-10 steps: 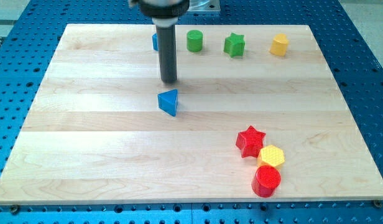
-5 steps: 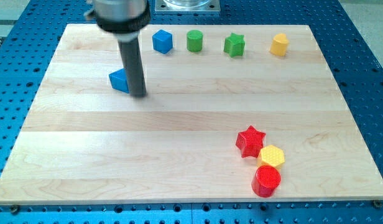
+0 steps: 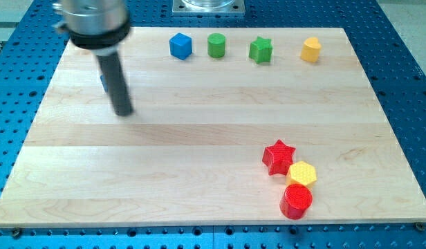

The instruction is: Move triangle on left side of cube

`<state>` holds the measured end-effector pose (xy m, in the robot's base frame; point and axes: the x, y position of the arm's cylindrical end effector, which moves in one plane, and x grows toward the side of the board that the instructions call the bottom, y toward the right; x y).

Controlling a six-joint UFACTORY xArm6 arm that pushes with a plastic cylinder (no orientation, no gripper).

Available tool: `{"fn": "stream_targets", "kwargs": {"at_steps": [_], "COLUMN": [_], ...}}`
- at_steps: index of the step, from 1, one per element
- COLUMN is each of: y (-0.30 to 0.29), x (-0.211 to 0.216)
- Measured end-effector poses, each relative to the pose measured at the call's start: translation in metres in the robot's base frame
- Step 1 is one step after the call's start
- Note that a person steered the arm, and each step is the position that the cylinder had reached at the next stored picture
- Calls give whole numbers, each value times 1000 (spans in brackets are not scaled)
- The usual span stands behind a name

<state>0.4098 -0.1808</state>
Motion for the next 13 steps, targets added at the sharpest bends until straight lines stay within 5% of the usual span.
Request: {"fn": "stream_targets", "kwargs": {"at_steps": [2,4,5,6,7,8,13], "y": [75,40,25,9,-49,-61,20], "x": [-104,-31,-102,-108,-58,-88,-150]}}
